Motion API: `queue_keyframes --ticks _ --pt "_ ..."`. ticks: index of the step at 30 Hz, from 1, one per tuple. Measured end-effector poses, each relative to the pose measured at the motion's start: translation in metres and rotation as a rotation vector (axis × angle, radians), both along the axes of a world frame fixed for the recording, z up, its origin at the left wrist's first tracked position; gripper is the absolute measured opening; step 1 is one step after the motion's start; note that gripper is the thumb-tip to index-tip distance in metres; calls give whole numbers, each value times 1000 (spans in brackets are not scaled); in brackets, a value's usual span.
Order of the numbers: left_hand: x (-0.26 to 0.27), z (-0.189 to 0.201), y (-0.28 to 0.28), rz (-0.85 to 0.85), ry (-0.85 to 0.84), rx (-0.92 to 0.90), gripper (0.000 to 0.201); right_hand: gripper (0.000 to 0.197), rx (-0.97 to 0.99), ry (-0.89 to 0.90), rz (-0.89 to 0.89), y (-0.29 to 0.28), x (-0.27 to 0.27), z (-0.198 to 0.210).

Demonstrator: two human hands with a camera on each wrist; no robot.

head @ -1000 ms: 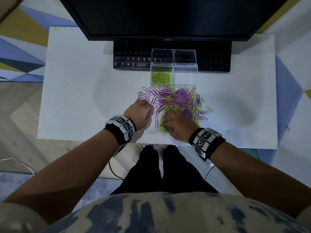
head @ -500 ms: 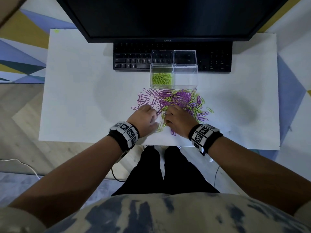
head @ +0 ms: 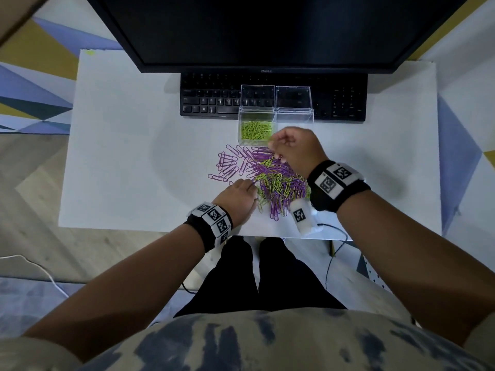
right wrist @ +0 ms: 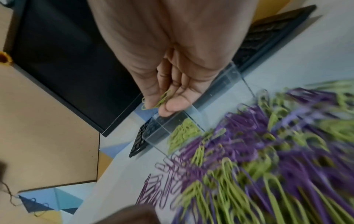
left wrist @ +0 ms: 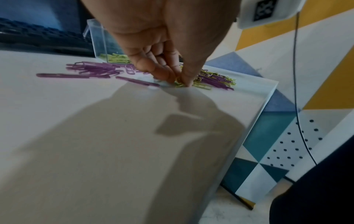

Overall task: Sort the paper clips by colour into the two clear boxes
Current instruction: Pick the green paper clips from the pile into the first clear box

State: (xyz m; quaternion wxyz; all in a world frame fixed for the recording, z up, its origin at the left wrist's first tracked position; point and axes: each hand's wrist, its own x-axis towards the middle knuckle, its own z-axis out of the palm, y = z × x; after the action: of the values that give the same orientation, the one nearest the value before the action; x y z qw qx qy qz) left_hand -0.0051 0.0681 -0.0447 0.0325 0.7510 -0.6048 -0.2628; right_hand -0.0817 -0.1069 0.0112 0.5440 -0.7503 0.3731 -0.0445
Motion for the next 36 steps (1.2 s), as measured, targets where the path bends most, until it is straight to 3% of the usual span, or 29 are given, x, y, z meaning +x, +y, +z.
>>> queue_keyframes --ticks 4,10,16,19,21,27,31,34,36 --pt "-2 7 -4 -92 -111 38 32 9 -185 22 0 -13 33 0" --pt "2 12 -7 -106 -92 20 28 18 -353 184 181 -14 60 -9" --pt "23 30 -22 193 145 -207 9 20 -347 55 51 -14 44 -10" --pt "44 45 -46 346 144 -295 8 17 -350 -49 -80 -10 22 -9" --pt "62 53 -68 383 107 -324 8 16 -308 -26 -99 -4 5 -11" --pt "88 46 -112 212 -17 -185 16 21 -264 184 167 19 -30 -34" --pt "70 47 -96 187 -114 -287 25 16 -293 211 276 27 -35 -47" --pt "49 41 -66 196 -33 -316 17 10 -309 232 251 33 -31 -48" --pt "35 31 -47 232 52 -204 12 13 -339 230 227 39 -26 -46"
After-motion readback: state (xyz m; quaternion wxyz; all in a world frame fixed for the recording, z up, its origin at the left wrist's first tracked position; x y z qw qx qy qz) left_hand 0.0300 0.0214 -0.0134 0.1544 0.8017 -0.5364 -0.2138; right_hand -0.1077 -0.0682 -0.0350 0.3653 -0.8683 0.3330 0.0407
